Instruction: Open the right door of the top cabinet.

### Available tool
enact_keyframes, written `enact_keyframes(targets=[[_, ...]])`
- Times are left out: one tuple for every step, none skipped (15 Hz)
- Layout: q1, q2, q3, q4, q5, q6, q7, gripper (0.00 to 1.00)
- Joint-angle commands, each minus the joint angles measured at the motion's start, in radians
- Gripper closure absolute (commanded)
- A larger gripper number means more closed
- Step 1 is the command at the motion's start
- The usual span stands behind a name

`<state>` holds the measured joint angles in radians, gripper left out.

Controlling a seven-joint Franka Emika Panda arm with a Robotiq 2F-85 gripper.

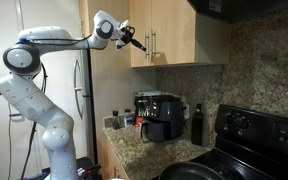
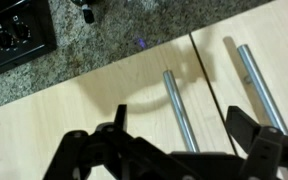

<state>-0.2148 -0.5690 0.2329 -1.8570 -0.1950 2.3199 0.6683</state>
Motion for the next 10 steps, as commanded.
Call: enact_keyframes(targets=[[0.003, 0.011, -0.005, 0.018, -0.013, -0.002, 0.016, 0.00], [0.001, 0.014, -0.005, 0.025, -0.015, -0.002, 0.022, 0.00], [-0.027, 0.035, 0.017, 0.050, -0.049, -0.044, 0.035, 0.00], [-0.065, 0.065, 0.038, 0.087, -0.096, -0.046, 0.070, 0.00], [-0.069, 0.083, 0.043, 0.113, -0.116, -0.068, 0.089, 0.00], [-0.075, 0.116, 0.053, 0.159, -0.139, -0.082, 0.119, 0.00], [-0.077, 0.141, 0.063, 0.191, -0.162, -0.105, 0.143, 0.00], [-0.065, 0.164, 0.067, 0.220, -0.177, -0.129, 0.153, 0.00], [-0.040, 0.189, 0.067, 0.252, -0.173, -0.159, 0.154, 0.00], [-0.016, 0.210, 0.064, 0.279, -0.165, -0.185, 0.148, 0.00]])
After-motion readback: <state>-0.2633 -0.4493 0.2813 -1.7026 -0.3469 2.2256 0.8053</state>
